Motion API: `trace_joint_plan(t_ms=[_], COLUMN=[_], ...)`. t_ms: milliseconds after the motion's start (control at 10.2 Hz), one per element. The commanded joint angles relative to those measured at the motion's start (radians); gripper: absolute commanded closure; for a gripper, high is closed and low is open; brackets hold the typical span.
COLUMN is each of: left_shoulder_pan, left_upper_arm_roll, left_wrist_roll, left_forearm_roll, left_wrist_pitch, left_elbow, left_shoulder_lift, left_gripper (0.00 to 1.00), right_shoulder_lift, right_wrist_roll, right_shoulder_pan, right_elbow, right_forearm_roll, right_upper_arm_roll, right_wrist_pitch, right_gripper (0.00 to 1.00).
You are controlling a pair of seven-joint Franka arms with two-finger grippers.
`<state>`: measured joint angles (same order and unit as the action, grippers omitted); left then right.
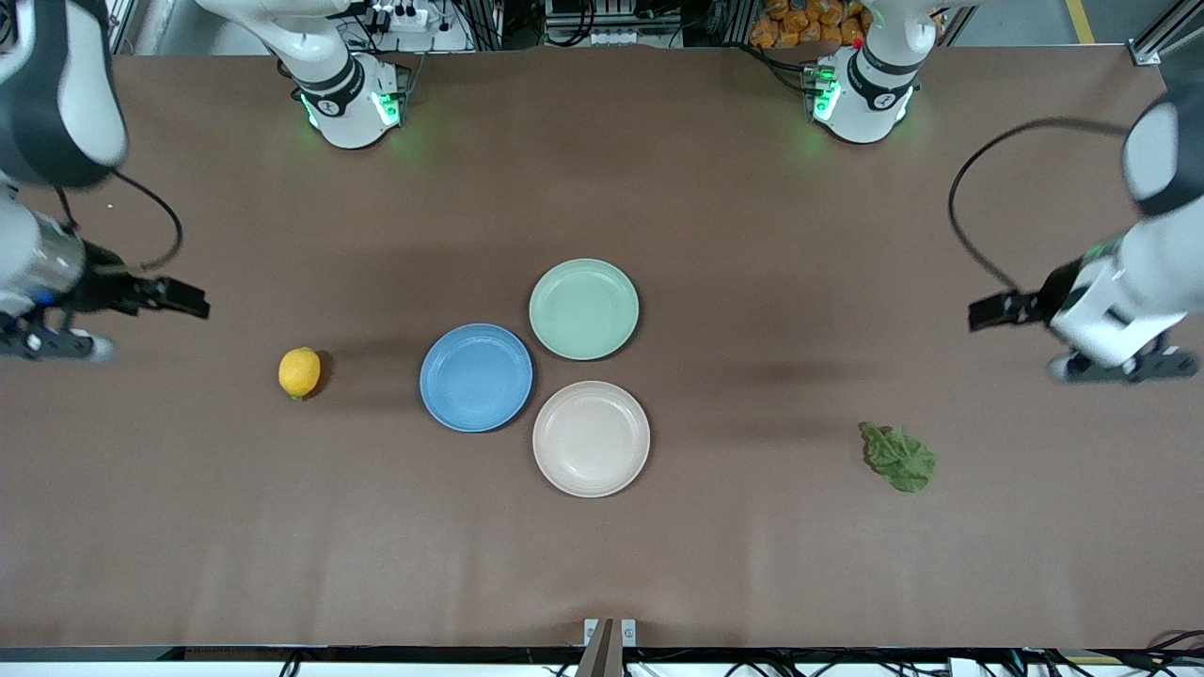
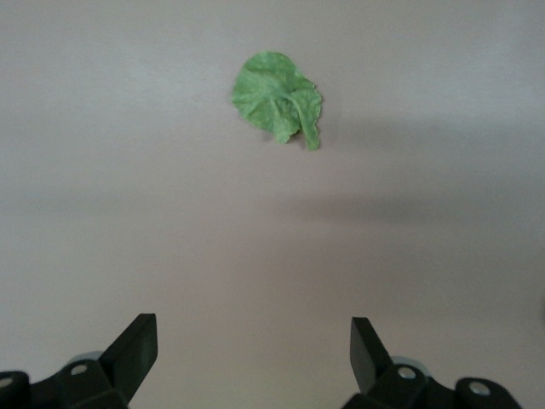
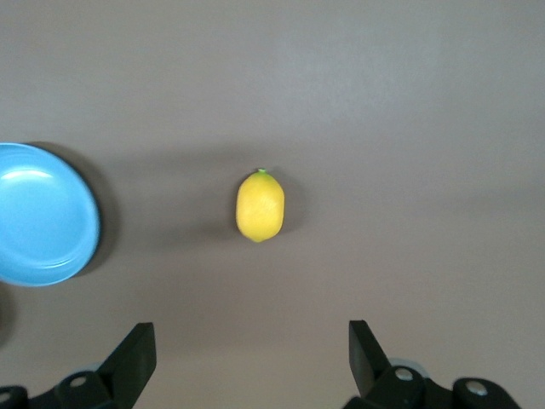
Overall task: Place lemon and lettuce in plates
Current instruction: 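Lower the right gripper to the lemon while the left gripper reaches the lettuce, then close the right gripper on the lemon while the left gripper grasps the lettuce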
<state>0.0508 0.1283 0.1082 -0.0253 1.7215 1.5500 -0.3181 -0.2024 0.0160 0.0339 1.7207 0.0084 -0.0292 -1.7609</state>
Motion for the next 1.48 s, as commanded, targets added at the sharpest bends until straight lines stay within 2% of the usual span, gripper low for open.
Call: trace_joint_plan(t_ms=[0, 197, 295, 492, 689, 885, 1180, 1279, 1377], left_shoulder_pan=[-0.002, 0.0, -0.005, -0.009, -0.016, -0.016, -0.025, -0.025, -0.025], left_upper_arm_roll=[0.007, 0.005, 0.004, -0.004, -0.006, -0.006, -0.006, -0.006, -0.006], left_wrist_roll=[-0.019, -0.021, -0.016, -0.016, -0.015, -0.019, -0.018, -0.019, -0.019], left_forearm_roll=[-0.021, -0.022, -0.022, -0.07, -0.071, -0.071, -0.073, -0.083, -0.09], left_wrist_pitch=[0.087, 0.186, 0.211, 0.243, 0.375, 0.475, 0.544, 0.546, 0.546], left_elbow=[-0.034, -0.036, -0.041, -0.108, -0.122, -0.125, -0.125, -0.125, -0.12], left_shoulder_lift=[-0.131, -0.226, -0.277, -0.364, -0.432, -0.484, -0.515, -0.527, -0.529], left_gripper=[0.0, 0.0, 0.0, 0.0, 0.0, 0.0, 0.0, 0.06, 0.16], right_shoulder_lift=[-0.13, -0.231, -0.27, -0.351, -0.377, -0.39, -0.397, -0.402, -0.402], right_wrist_roll=[-0.004, 0.002, -0.002, -0.005, -0.007, -0.013, -0.068, -0.068, -0.07], right_shoulder_pan=[0.043, 0.047, 0.046, 0.014, 0.006, 0.001, 0.004, 0.008, 0.011], right_elbow=[-0.018, -0.018, -0.018, -0.006, 0.01, 0.074, 0.091, 0.106, 0.114], right_forearm_roll=[0.004, 0.016, 0.075, 0.108, 0.108, 0.108, 0.108, 0.114, 0.114], right_upper_arm_roll=[0.006, 0.008, 0.008, 0.008, 0.008, 0.008, 0.008, 0.008, 0.008], right_wrist_pitch=[-0.029, -0.084, -0.122, -0.214, -0.244, -0.337, -0.347, -0.354, -0.357], right_gripper=[0.0, 0.0, 0.0, 0.0, 0.0, 0.0, 0.0, 0.0, 0.0])
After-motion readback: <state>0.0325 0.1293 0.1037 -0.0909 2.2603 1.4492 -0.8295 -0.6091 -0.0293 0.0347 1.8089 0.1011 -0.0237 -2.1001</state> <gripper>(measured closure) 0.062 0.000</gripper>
